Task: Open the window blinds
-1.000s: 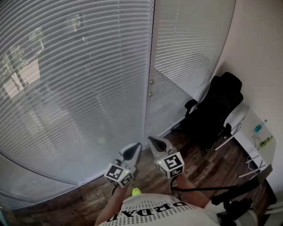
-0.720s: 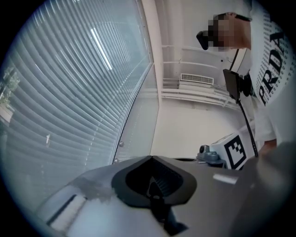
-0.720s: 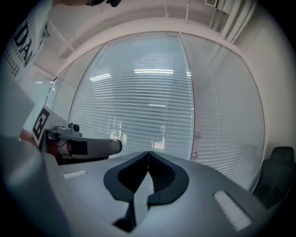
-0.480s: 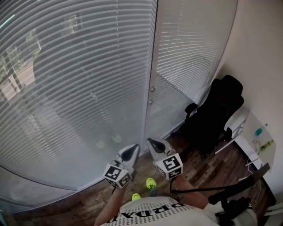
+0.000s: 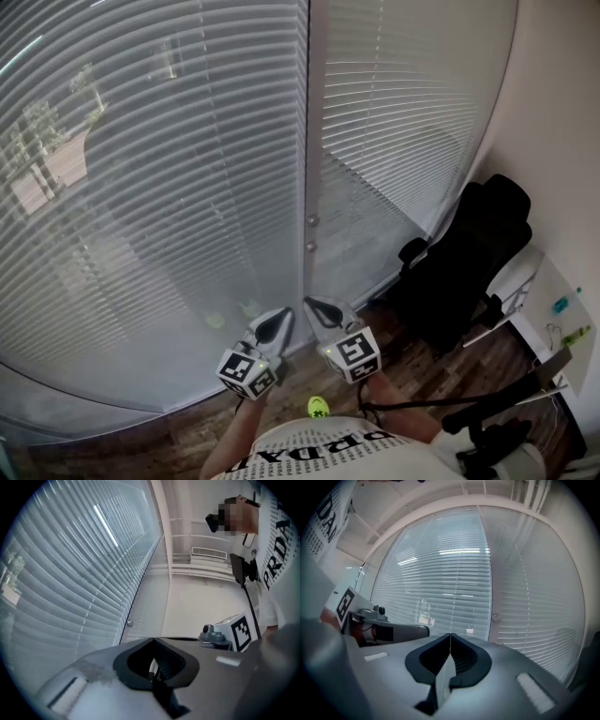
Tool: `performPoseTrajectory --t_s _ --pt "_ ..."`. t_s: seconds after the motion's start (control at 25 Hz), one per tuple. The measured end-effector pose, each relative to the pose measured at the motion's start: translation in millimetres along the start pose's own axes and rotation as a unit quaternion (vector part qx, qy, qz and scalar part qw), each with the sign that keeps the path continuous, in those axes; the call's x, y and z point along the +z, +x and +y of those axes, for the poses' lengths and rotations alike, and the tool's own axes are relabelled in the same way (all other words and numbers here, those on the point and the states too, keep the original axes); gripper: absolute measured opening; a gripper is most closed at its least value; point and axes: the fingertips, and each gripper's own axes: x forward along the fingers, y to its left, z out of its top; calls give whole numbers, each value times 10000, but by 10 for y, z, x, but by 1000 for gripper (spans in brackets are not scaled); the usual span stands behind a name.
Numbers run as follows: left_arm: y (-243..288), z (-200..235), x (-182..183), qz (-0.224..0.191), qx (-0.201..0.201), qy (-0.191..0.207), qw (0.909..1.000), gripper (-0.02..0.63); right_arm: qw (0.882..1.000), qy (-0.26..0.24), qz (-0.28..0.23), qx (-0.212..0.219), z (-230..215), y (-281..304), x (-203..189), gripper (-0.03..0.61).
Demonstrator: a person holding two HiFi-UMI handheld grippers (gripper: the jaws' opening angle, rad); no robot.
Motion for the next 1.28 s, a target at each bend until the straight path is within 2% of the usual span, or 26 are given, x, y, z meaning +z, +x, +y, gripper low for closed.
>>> performPoseTrajectory --t_s 0.24,0.6,0.88,1.08,1.28 --pt "300 105 -25 -34 144 7 9999 -3 9999 -37 17 91 -305 128 -12 11" --pt "495 330 2 36 -68 -23 10000 -3 9997 -22 12 -245 -538 382 4 38" --pt "592 575 132 -47 -160 -129 9998 -3 9978 -320 -26 -577 -751 612 134 38" --pt "652 695 194 -96 -201 -58 9997 -3 9942 -607 -140 -872 -1017 745 227 40" --pt "672 765 187 -65 -243 -52 9997 -3 9864 -1137 -61 -1183 -1283 891 273 116"
